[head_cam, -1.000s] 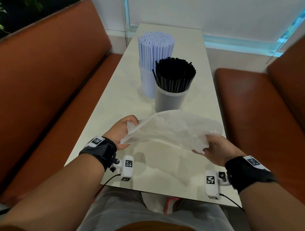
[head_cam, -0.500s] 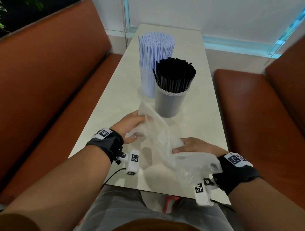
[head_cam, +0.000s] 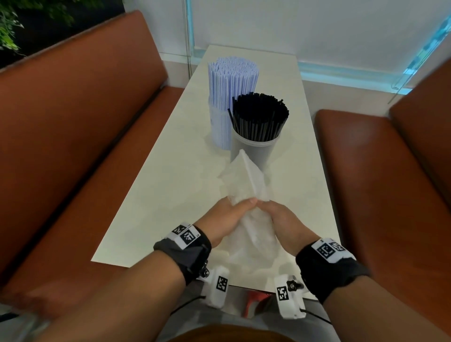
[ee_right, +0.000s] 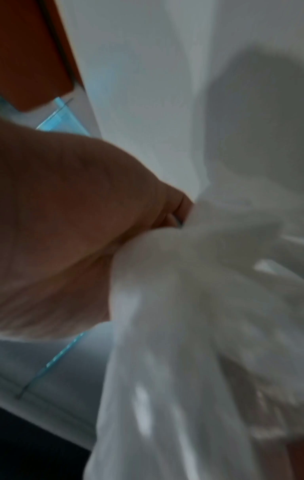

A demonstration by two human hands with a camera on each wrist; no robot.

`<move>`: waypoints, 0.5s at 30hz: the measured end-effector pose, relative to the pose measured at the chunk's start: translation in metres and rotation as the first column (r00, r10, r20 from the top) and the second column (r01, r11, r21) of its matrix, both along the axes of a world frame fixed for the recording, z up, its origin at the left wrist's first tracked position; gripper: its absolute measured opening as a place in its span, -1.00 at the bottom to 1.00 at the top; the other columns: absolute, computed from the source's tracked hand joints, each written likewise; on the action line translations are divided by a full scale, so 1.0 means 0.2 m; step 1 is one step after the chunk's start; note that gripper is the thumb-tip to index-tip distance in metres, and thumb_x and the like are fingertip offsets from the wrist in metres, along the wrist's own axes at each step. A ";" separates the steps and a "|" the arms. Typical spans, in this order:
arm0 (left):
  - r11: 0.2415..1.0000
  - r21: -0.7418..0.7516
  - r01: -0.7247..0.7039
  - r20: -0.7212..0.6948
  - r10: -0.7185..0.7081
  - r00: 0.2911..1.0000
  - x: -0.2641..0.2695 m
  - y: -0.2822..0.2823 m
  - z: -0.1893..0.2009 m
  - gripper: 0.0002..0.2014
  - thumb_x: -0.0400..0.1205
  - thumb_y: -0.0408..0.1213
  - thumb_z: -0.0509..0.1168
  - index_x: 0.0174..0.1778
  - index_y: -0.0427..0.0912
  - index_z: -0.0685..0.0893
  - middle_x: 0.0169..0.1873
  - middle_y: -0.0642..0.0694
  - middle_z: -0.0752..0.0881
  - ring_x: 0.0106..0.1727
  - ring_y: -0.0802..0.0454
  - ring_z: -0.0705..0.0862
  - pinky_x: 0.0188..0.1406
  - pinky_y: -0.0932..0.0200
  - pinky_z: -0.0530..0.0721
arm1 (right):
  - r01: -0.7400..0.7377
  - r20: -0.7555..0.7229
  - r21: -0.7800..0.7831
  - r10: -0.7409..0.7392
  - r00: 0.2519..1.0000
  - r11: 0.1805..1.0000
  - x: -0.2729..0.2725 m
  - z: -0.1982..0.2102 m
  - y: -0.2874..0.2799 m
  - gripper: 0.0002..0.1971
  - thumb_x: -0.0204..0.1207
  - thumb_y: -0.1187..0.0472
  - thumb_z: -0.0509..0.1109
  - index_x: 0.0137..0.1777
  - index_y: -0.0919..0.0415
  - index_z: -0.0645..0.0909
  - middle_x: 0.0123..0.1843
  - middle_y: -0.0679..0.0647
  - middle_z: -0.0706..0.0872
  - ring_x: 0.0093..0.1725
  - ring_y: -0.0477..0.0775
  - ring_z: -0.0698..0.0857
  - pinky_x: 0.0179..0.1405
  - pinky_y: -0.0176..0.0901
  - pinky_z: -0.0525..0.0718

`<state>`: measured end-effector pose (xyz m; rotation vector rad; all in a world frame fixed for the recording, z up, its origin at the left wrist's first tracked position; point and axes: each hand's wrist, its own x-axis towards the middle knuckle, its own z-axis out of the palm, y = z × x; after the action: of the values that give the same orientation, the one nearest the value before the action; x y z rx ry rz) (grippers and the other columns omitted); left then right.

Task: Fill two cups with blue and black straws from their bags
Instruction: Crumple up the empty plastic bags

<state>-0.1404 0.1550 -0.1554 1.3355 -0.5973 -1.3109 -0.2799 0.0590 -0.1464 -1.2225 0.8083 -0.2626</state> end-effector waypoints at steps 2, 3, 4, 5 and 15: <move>0.999 -0.018 0.033 -0.011 -0.033 0.999 0.00 0.02 0.00 -0.65 0.71 0.01 0.36 0.30 -0.11 0.75 0.13 -0.13 0.85 0.19 -0.08 0.81 0.22 0.02 0.73 | 0.000 -0.032 -0.015 -0.001 0.999 1.000 -0.02 0.00 -0.03 -0.65 0.69 0.02 0.33 0.31 0.22 0.72 0.20 0.16 0.84 0.21 0.16 0.81 0.28 0.07 0.69; 0.999 -0.021 0.047 -0.003 -0.047 0.999 0.00 0.03 0.01 -0.65 0.71 0.01 0.36 0.31 -0.11 0.75 0.13 -0.12 0.85 0.19 -0.07 0.81 0.18 0.05 0.74 | -0.019 -0.027 -0.012 0.019 0.999 1.000 -0.03 0.00 -0.04 -0.66 0.66 0.04 0.38 0.34 0.19 0.69 0.23 0.16 0.82 0.22 0.17 0.80 0.30 0.12 0.69; 0.998 -0.018 0.056 0.008 -0.056 0.998 0.01 0.03 0.02 -0.64 0.71 0.02 0.37 0.31 -0.12 0.74 0.12 -0.12 0.85 0.18 -0.06 0.82 0.11 0.11 0.76 | -0.054 -0.012 -0.005 0.054 0.998 0.999 -0.04 -0.01 -0.04 -0.65 0.64 0.09 0.42 0.38 0.16 0.66 0.27 0.16 0.81 0.25 0.20 0.79 0.32 0.19 0.69; 0.998 -0.013 0.059 0.009 -0.059 0.998 0.02 0.04 0.03 -0.63 0.70 0.03 0.39 0.31 -0.12 0.75 0.11 -0.11 0.85 0.16 -0.05 0.82 0.02 0.17 0.77 | -0.089 0.005 0.001 0.089 0.996 0.996 -0.06 -0.01 -0.05 -0.63 0.61 0.14 0.44 0.41 0.13 0.64 0.29 0.16 0.80 0.28 0.22 0.78 0.34 0.25 0.67; 0.996 0.037 0.077 -0.055 -0.075 0.996 0.05 0.06 0.05 -0.66 0.67 0.00 0.43 0.28 -0.09 0.75 0.17 -0.14 0.83 0.18 -0.07 0.82 0.05 0.12 0.74 | -0.064 0.075 -0.014 0.065 0.995 0.998 -0.12 0.01 -0.02 -0.58 0.58 0.24 0.38 0.43 -0.03 0.61 0.34 0.13 0.77 0.31 0.24 0.76 0.37 0.47 0.61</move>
<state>-0.1301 0.1669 -0.1460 1.3167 -0.5930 -1.4223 -0.3046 0.0541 -0.1436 -1.2405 0.7017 -0.2598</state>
